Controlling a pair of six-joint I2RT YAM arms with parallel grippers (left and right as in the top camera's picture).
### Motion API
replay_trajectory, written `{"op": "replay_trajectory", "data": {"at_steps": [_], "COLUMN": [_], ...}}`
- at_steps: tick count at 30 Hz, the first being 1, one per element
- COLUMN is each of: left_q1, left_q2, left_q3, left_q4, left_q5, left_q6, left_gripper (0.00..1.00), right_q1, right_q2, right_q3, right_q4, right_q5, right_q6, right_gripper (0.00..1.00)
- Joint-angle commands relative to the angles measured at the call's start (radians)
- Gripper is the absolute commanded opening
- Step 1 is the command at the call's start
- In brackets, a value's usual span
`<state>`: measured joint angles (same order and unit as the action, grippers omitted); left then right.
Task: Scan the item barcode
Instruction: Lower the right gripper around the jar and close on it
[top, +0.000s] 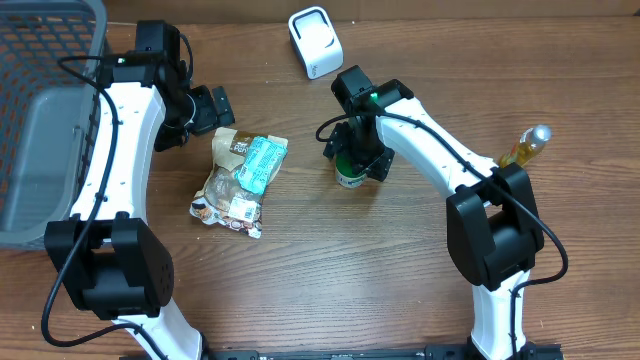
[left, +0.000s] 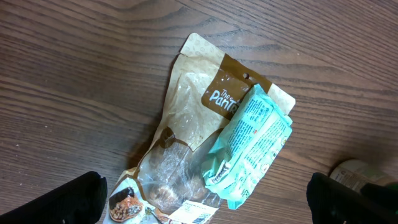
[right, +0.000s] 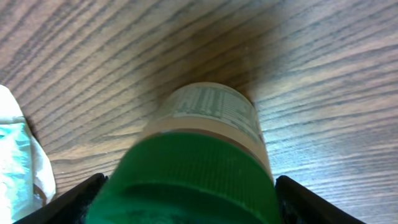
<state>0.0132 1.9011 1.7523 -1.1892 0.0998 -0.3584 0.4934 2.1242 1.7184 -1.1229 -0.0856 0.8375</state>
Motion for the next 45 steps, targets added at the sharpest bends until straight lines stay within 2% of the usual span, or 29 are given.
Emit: {"op": "replay_trajectory", "data": {"at_steps": [1,7,10,12,15,22,27,30,32,33,35,45], "left_q1": [-0.001,-0.001,-0.001,-0.001,-0.001,-0.001,-0.001,-0.001,-0.001,-0.001,-0.001,-0.001], "left_q2": [0.003,0.003,0.003,0.003,0.003,0.003,0.003,0.003,0.003,0.003,0.003,0.003], "left_q3": [-0.012,-0.012,-0.012,-0.012,-0.012,-0.012,-0.012,-0.012,-0.012,-0.012,-0.012,-0.012], "left_q4": [0.0,0.0,0.0,0.0,0.0,0.0,0.0,0.0,0.0,0.0,0.0,0.0], "left_q5": [-0.006,-0.006,-0.006,-0.006,-0.006,-0.006,-0.005,-0.005,-0.006,-0.005,-0.005,-0.005], "left_q6": [0.015,0.015,0.015,0.015,0.015,0.015,0.015,0.015,0.015,0.015,0.015,0.015], "left_gripper": [0.99,0.99,1.0,1.0,1.0,1.0,1.0,1.0,1.0,1.0,1.0,1.0], "right_q1": [0.006,0.006,0.006,0.006,0.006,0.006,0.006,0.006,0.006,0.006,0.006,0.006], "right_q2": [0.002,0.002,0.002,0.002,0.002,0.002,0.002,0.002,0.002,0.002,0.002,0.002], "right_q3": [0.004,0.004,0.004,0.004,0.004,0.004,0.004,0.004,0.004,0.004,0.004,0.004], "right_q4": [-0.015,-0.027,-0.026,-0.024,-0.024,-0.036,-0.052,-0.087,-0.106,-0.114,-0.126,-0.144], "right_q5": [0.016,0.015,-0.001,-0.03,-0.029,-0.028,-0.01,0.054,0.078,0.077,0.077,0.077], "right_q6": [-0.001,-0.086,-0.078,-0.079,-0.079,-0.08,-0.088,-0.09,-0.149,-0.211,-0.306,-0.657], "right_gripper": [0.81,0.78,0.8,0.86,0.85,0.7,0.7,0.66,0.63,0.56,0.52,0.53]}}
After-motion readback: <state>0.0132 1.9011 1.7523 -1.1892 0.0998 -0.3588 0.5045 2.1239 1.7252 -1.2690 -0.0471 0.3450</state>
